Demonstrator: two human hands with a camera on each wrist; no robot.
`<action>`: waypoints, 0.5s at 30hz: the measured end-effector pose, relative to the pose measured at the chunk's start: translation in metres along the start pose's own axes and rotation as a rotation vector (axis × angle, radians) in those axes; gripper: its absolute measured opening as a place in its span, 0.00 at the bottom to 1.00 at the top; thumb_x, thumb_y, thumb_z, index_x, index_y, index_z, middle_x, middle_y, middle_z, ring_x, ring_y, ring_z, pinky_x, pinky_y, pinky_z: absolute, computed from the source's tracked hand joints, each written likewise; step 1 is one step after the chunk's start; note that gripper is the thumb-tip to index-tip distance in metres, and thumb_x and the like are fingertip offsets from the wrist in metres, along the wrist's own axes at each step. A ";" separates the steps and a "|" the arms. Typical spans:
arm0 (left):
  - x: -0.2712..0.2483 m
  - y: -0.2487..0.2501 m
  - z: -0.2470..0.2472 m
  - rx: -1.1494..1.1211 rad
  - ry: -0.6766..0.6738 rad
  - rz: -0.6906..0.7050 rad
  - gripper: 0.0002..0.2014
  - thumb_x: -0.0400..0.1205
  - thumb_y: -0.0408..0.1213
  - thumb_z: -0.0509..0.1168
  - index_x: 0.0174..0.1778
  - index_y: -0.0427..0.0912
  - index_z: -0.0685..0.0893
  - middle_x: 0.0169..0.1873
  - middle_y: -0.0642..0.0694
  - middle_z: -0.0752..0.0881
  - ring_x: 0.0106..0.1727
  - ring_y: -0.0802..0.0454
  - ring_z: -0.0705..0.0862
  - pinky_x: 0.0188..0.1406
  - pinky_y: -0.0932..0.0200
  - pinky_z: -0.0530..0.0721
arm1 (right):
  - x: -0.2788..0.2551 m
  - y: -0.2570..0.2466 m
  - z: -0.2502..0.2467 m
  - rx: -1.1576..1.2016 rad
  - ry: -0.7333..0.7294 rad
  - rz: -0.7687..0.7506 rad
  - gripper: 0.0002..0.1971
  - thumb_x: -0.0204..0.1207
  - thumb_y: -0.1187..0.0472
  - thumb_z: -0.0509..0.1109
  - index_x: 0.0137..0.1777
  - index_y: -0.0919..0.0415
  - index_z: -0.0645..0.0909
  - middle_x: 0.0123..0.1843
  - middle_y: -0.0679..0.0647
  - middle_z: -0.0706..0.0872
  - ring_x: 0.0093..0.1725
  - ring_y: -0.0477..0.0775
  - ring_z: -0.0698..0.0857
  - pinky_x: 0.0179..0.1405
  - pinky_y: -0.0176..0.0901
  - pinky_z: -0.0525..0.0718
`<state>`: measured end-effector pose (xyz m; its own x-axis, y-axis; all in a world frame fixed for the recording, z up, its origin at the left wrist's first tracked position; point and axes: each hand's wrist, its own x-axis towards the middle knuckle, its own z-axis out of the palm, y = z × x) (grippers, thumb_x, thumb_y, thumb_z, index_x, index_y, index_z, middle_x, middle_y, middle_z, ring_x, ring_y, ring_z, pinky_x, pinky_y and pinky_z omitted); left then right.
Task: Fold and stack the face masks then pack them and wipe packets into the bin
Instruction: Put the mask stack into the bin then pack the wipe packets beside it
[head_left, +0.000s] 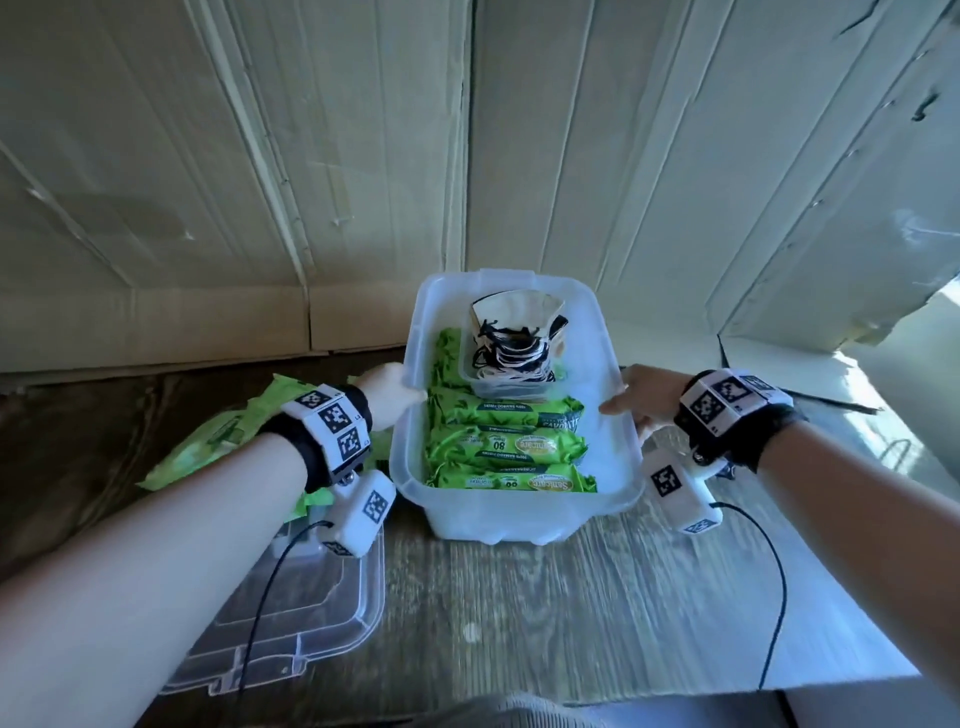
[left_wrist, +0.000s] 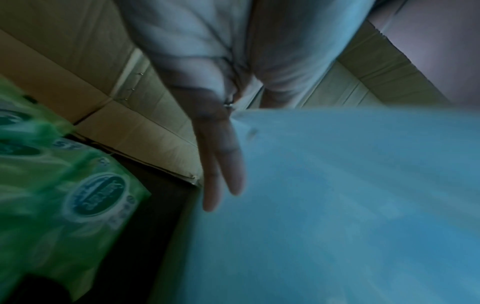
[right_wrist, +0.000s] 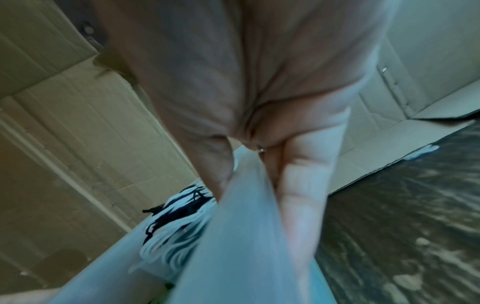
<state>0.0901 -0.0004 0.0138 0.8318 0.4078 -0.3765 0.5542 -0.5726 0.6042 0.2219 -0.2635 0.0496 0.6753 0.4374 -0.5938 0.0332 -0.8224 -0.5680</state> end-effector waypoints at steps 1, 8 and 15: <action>0.002 0.008 0.003 0.022 -0.020 0.016 0.13 0.84 0.37 0.61 0.57 0.30 0.77 0.31 0.39 0.77 0.29 0.47 0.71 0.24 0.59 0.63 | -0.001 0.007 -0.005 0.008 0.021 0.013 0.13 0.79 0.70 0.64 0.62 0.73 0.75 0.56 0.72 0.85 0.42 0.65 0.86 0.42 0.52 0.87; 0.017 0.040 0.019 0.028 -0.108 0.146 0.25 0.85 0.43 0.59 0.75 0.33 0.67 0.51 0.31 0.82 0.36 0.45 0.79 0.32 0.56 0.75 | -0.002 0.043 -0.024 -0.082 0.083 0.094 0.16 0.79 0.65 0.65 0.64 0.72 0.75 0.53 0.69 0.87 0.45 0.66 0.89 0.47 0.61 0.87; 0.015 -0.002 -0.012 -0.242 0.005 0.081 0.16 0.86 0.43 0.56 0.62 0.38 0.81 0.52 0.39 0.86 0.37 0.50 0.81 0.39 0.58 0.80 | -0.047 -0.067 -0.014 -0.812 0.337 -0.034 0.40 0.81 0.48 0.60 0.79 0.73 0.44 0.41 0.64 0.81 0.52 0.62 0.81 0.39 0.42 0.71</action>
<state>0.1013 0.0152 0.0152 0.8729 0.3714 -0.3164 0.4613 -0.4167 0.7833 0.1986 -0.2343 0.1236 0.8420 0.4408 -0.3110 0.4840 -0.8719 0.0745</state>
